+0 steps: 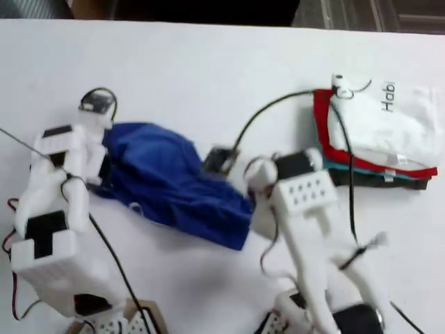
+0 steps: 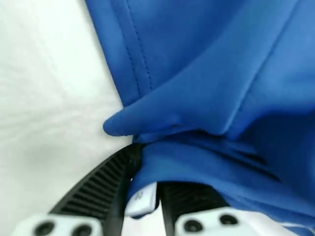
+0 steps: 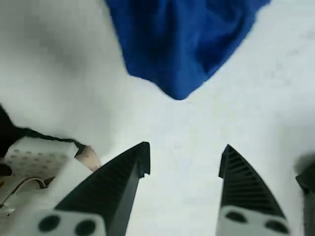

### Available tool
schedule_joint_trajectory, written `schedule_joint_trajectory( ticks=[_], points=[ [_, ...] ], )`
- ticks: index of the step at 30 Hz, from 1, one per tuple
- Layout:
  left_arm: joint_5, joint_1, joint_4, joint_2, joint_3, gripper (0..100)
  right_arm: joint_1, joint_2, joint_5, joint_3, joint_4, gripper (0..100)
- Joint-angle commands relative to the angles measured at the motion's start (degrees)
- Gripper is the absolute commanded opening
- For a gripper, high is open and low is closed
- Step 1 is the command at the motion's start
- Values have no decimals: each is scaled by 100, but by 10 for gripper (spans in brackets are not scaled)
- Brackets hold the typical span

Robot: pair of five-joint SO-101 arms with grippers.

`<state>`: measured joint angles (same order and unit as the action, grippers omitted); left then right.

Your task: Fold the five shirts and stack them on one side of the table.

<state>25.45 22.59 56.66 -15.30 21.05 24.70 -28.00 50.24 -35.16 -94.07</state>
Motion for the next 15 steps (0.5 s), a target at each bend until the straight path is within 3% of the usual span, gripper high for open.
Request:
schedule_joint_trajectory(
  ticks=[1,5,8,15],
  points=[
    [-35,-26,0,-79,-189,24,822,-611,202,-202,-75,233],
    [-88,-26,0,-79,-189,24,1675,-541,-185,-527,505,233],
    [-466,-26,9,-88,-215,24,1921,-145,-404,-818,1209,233],
    [-457,-105,9,-88,-189,24,2545,1516,-457,-932,2202,233]
  ],
)
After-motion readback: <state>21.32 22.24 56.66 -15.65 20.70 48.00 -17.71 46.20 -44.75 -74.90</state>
